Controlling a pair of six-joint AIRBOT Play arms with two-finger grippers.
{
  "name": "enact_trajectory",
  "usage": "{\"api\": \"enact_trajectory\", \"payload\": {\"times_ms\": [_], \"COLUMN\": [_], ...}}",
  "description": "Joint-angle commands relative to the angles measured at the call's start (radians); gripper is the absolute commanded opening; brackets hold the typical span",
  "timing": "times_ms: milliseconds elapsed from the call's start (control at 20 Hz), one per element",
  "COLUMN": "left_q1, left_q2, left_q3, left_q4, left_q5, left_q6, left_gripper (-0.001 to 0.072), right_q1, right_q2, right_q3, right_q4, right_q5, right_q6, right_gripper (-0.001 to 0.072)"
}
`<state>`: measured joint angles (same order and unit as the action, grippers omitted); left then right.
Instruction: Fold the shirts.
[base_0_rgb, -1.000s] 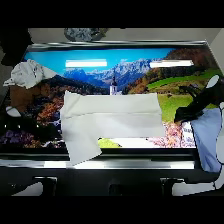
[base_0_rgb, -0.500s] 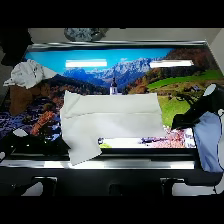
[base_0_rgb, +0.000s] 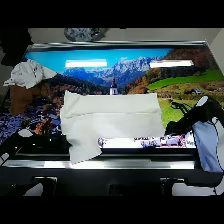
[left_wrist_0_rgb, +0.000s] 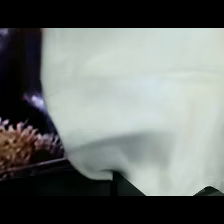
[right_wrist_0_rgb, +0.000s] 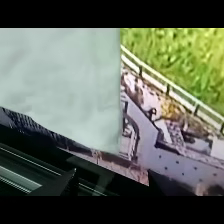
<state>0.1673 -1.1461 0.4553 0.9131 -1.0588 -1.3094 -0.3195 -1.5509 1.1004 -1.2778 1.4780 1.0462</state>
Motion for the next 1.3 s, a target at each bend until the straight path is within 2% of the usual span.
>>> {"api": "enact_trajectory", "payload": {"times_ms": [0,200,350,500,650,850,1150,1250], "left_q1": [-0.013,-0.013,-0.013,-0.012,-0.012,-0.013,-0.006,0.013], "left_q2": [0.000,0.002,0.001,0.009,0.060,-0.005,-0.315,-0.398], "left_q3": [-0.001,0.002,0.013,0.090,0.232,0.457,0.814,0.904], "left_q4": [0.010,0.010,0.010,0.010,0.013,0.010,0.004,0.005], "left_q5": [0.038,0.039,0.040,0.014,-0.053,-0.027,-0.021,-0.021], "left_q6": [-0.007,-0.006,0.018,0.043,0.095,0.031,0.021,-0.016], "left_gripper": [0.0034,0.0035,0.0034,0.0033,0.0031,0.0031,0.0030,0.0030], "right_q1": [0.001,0.001,0.001,-0.002,-0.002,0.016,0.120,0.124], "right_q2": [0.000,-0.002,-0.011,0.003,0.055,0.039,-0.163,-0.232], "right_q3": [-0.065,-0.106,-0.113,-0.088,0.003,0.188,0.462,0.520], "right_q4": [0.085,0.122,0.156,0.159,0.179,0.283,0.282,0.285], "right_q5": [-0.113,-0.196,-0.177,-0.146,-0.147,-0.188,-0.396,-0.447], "right_q6": [-0.003,0.020,0.017,-0.085,-0.103,-0.067,0.045,0.110], "right_gripper": [0.0546,0.0514,0.0043,0.0039,0.0037,0.0037,0.0037,0.0037]}}
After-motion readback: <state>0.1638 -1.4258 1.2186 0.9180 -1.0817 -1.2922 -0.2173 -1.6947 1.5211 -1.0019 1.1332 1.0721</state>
